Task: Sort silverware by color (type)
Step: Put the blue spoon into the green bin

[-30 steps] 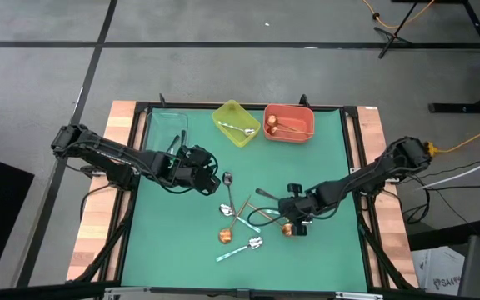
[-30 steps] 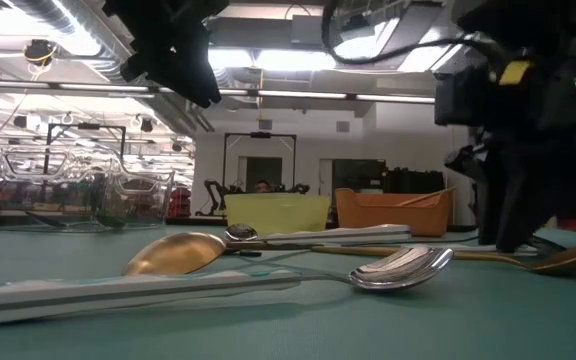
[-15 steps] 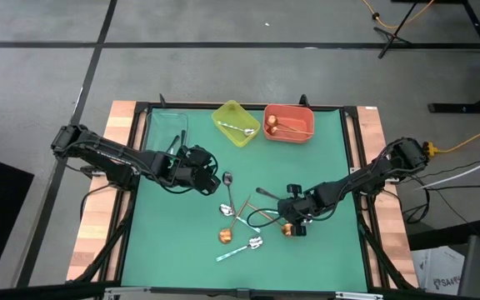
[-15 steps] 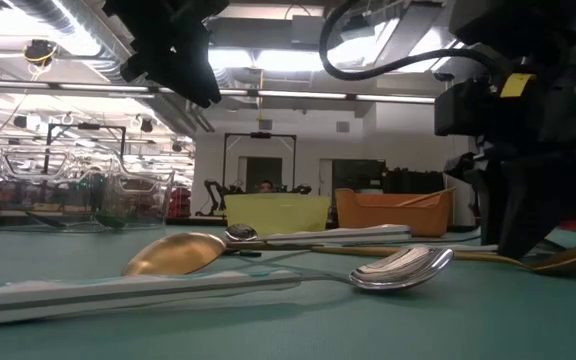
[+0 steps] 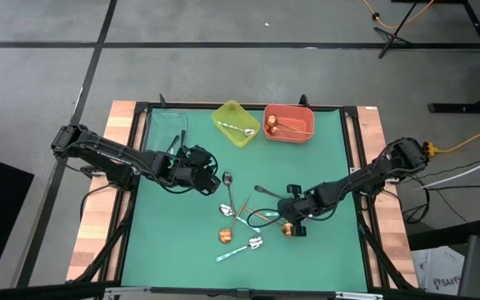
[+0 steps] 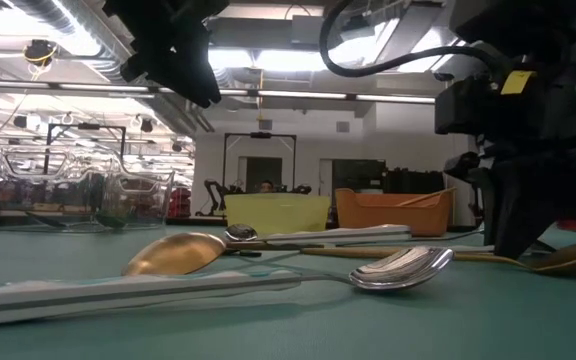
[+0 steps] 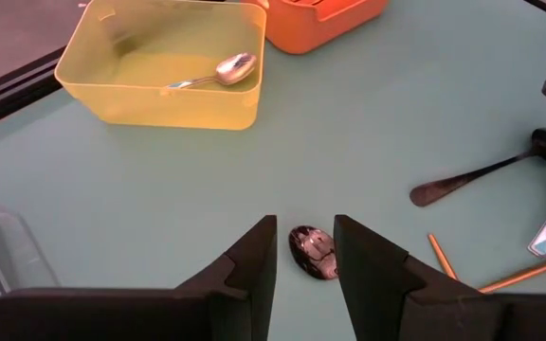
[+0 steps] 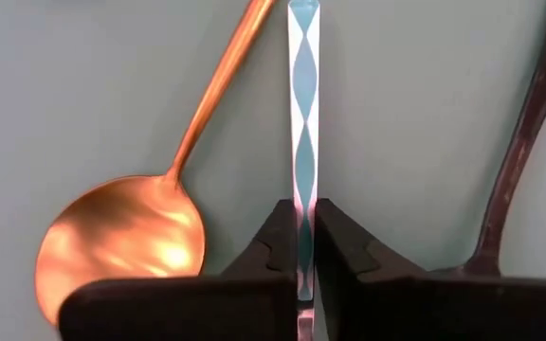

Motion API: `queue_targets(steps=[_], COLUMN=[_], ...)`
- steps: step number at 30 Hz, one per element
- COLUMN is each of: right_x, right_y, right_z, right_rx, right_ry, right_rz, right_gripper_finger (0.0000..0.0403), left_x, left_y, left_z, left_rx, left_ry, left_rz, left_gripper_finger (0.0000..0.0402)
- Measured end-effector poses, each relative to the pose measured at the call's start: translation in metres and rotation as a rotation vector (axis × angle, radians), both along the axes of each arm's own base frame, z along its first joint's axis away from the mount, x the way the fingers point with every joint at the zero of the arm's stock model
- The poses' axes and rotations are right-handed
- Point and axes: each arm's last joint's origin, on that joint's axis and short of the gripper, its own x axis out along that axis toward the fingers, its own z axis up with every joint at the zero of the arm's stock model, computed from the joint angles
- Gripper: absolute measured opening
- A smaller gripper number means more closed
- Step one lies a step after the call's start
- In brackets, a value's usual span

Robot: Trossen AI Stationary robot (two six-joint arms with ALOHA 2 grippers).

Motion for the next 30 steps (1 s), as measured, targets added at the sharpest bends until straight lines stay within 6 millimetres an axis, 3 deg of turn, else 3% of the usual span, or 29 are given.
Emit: queue_targets(steps=[9,18,24,30], right_x=[0.007,0.026,0.046,0.072], right_y=[0.003,0.004,-0.018,-0.059], right_z=[0.013,0.047,0.067,0.096], right_rx=[-0.007,-0.017,-0.07,-0.147], right_ry=[0.016,-0.041,-0.107,-0.242], right_rz=[0.002,0.055,0.023,-0.041], right_gripper_finger=[0.0004,0.0003,0.0003,0.0004], left_x=[0.0,0.0,0.0,0.0], left_y=[0.0,0.0,0.0,0.0], left_z=[0.0,0.0,0.0,0.0], left_rx=[0.0,-0.001,-0.001,-0.001], left_ry=[0.0,-0.001,-0.001,-0.001], left_rz=[0.0,0.0,0.001,0.001], left_gripper_finger=[0.0101,0.0101,0.0101,0.0101])
